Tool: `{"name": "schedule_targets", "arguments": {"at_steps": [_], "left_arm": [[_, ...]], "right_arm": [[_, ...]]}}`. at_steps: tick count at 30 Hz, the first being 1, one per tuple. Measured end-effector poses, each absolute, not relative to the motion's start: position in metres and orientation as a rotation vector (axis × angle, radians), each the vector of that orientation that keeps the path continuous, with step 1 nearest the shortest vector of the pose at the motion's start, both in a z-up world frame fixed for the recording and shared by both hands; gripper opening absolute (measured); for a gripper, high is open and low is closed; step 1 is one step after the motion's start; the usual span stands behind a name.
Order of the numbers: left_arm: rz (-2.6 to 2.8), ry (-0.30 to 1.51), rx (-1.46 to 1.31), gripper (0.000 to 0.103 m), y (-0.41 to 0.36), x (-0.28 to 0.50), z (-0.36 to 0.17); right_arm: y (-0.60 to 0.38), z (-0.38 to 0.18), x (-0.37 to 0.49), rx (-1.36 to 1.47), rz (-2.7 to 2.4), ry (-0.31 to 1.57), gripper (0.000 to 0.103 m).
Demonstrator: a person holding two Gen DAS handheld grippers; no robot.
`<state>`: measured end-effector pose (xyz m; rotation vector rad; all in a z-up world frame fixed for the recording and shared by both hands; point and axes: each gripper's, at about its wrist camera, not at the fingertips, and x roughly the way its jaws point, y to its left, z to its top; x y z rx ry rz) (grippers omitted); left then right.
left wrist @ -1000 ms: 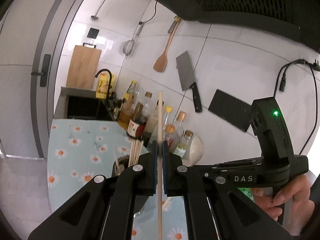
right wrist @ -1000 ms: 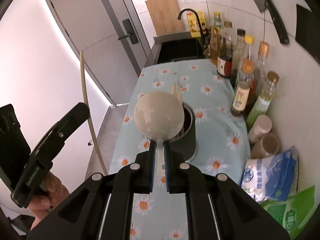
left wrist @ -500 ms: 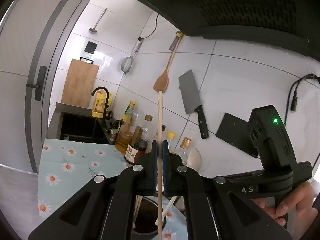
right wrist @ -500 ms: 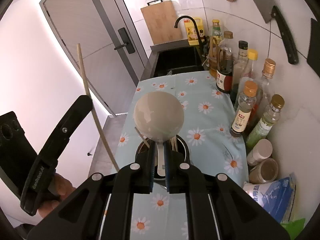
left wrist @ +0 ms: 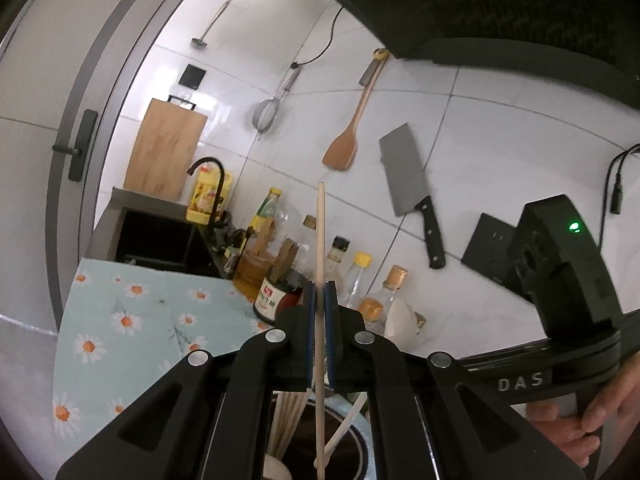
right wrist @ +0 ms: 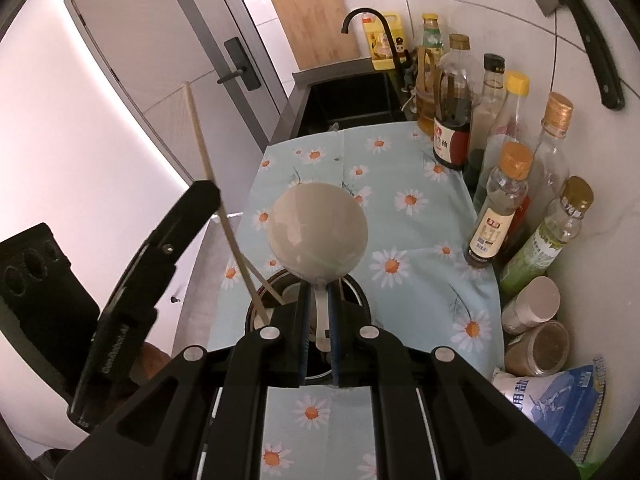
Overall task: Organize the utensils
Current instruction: 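Carry the white spoon and chopstick up over the black holder and lower them in, then open both grippers to drop the spoon and chopstick into the holder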
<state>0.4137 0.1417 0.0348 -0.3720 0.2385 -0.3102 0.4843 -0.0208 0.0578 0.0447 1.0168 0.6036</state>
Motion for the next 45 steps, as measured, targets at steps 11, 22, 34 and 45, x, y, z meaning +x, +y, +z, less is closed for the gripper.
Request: {"name": "schedule_targets", "arguments": {"at_steps": [11, 22, 34, 45], "left_arm": [[-0.299, 0.311, -0.365, 0.004, 0.136, 0.411, 0.016], [-0.299, 0.318, -0.369, 0.004, 0.14, 0.392, 0.025], [-0.338, 0.351, -0.36, 0.023, 0.139, 0.351, 0.042], [-0.267, 0.379, -0.291, 0.049, 0.122, 0.288, 0.054]], "right_arm": [[-0.02, 0.046, 0.482, 0.056, 0.601, 1.072, 0.024], [-0.028, 0.056, 0.467, 0.066, 0.576, 1.054, 0.024], [-0.048, 0.067, 0.427, 0.075, 0.553, 1.025, 0.028], [-0.072, 0.078, 0.367, 0.042, 0.685, 0.932, 0.045]]}}
